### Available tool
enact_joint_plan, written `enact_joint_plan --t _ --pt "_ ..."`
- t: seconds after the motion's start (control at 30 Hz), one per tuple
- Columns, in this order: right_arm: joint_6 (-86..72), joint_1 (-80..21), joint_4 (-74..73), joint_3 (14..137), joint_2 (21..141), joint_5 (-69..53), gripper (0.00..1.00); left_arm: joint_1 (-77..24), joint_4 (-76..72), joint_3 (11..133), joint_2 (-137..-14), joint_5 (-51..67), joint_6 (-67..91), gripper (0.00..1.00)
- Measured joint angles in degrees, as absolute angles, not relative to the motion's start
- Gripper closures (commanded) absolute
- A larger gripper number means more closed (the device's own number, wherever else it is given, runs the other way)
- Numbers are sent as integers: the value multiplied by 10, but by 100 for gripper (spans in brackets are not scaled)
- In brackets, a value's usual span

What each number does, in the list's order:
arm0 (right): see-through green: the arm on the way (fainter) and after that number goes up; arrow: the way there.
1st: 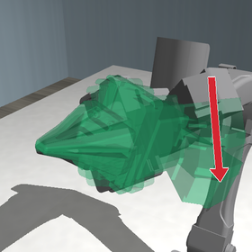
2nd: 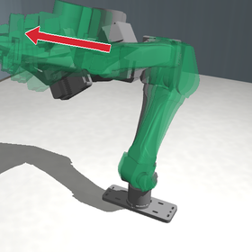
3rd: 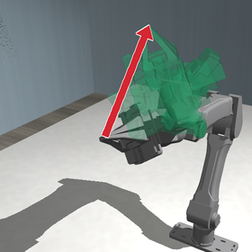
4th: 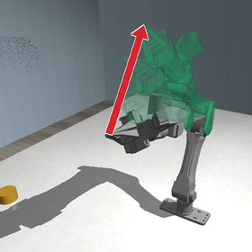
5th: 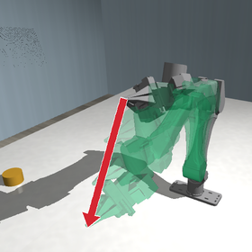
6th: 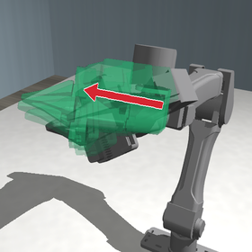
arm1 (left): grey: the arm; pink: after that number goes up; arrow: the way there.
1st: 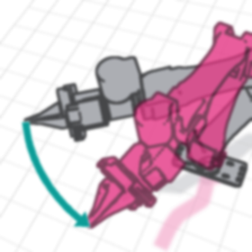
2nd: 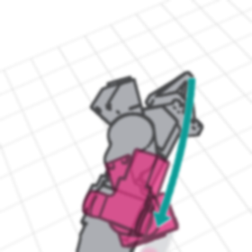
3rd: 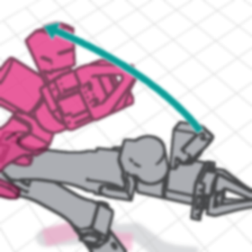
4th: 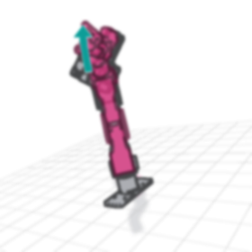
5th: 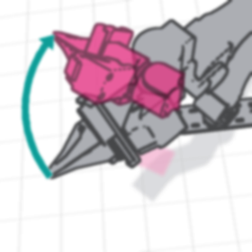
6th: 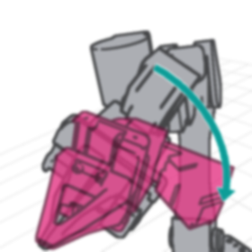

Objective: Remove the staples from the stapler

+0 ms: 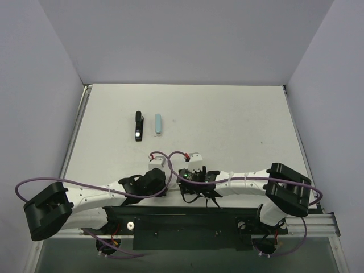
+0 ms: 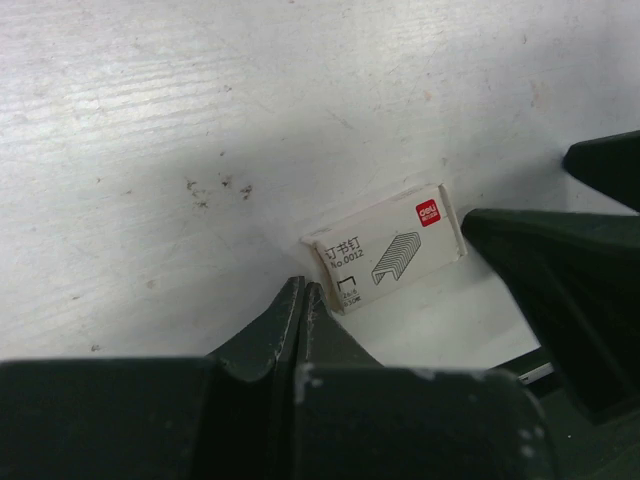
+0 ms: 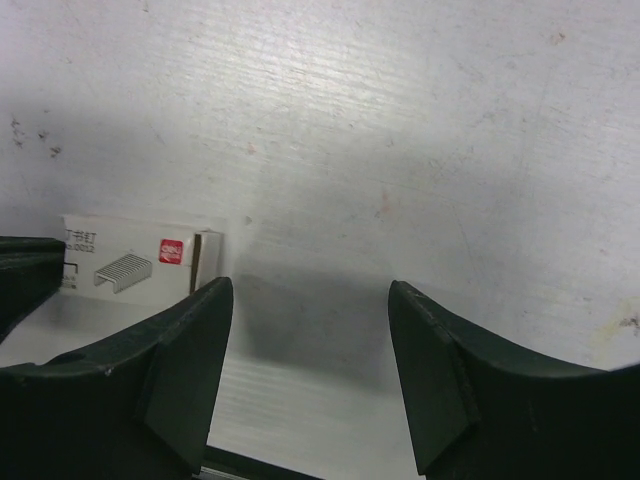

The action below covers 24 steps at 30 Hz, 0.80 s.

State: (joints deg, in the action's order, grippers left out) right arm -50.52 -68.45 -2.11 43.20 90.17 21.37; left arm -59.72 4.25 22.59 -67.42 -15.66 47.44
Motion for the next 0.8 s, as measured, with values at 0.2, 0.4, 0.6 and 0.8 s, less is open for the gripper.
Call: enact_joint_plan --t 0.2,0.4,0.6,0.8 --pt "-509 -661 -43 390 840 208 37 -599 95 226 -639 -168 474 80" --pt "-496 -648 -88 387 776 236 23 -599 163 243 -599 -195 472 49" --pt "-472 -648 -141 388 710 282 10 -599 229 298 -537 -237 465 21" --pt "-459 -636 -193 389 624 325 3 -599 271 342 -478 -279 451 14"
